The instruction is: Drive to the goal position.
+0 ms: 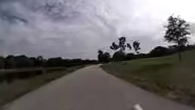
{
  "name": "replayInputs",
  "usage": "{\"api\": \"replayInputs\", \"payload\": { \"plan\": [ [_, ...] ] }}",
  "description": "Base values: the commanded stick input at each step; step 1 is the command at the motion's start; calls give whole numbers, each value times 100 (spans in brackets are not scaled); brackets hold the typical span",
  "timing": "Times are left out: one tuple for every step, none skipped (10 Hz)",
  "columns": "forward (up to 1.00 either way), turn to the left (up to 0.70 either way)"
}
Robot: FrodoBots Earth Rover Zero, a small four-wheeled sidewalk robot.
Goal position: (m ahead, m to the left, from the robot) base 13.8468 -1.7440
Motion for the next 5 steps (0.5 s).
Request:
{"api": "replayInputs", "payload": {
  "plan": [
    [69,34],
    [69,34],
    [69,34],
    [69,34],
    [69,34]
  ]
}}
